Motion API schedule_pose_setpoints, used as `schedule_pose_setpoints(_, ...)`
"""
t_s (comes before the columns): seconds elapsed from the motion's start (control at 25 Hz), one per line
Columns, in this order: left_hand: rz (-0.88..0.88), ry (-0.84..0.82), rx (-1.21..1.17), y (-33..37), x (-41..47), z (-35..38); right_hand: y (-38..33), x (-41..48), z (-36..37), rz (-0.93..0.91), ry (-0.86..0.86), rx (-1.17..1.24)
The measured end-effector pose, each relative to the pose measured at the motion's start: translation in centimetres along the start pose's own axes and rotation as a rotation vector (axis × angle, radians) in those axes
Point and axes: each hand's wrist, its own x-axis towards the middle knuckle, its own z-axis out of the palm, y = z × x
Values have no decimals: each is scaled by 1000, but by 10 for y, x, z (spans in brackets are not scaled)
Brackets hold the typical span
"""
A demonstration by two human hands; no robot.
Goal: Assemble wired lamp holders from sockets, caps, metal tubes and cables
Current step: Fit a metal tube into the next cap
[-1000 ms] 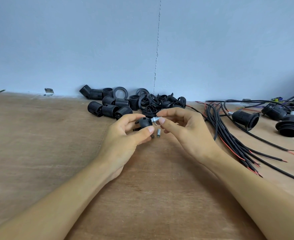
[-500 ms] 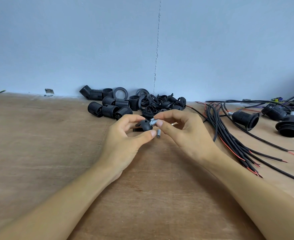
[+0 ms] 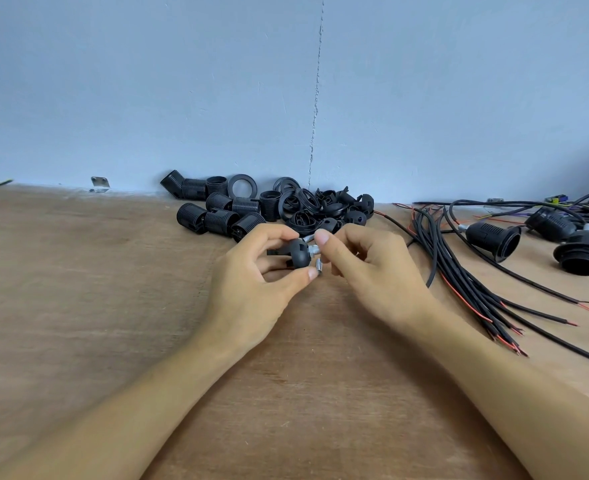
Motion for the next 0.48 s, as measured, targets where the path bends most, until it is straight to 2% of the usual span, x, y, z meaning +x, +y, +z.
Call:
schedule_pose_setpoints(0.12, 18, -1, 2, 2, -1, 2, -1, -1, -1, 15, 6, -3)
schedule_pose_setpoints(0.32, -5, 50, -11, 2, 0, 2, -2, -2, 1, -24, -110, 159)
schedule_pose_setpoints(0.48, -5, 38, 26, 4, -1, 2, 1, 0, 1, -1, -64, -5)
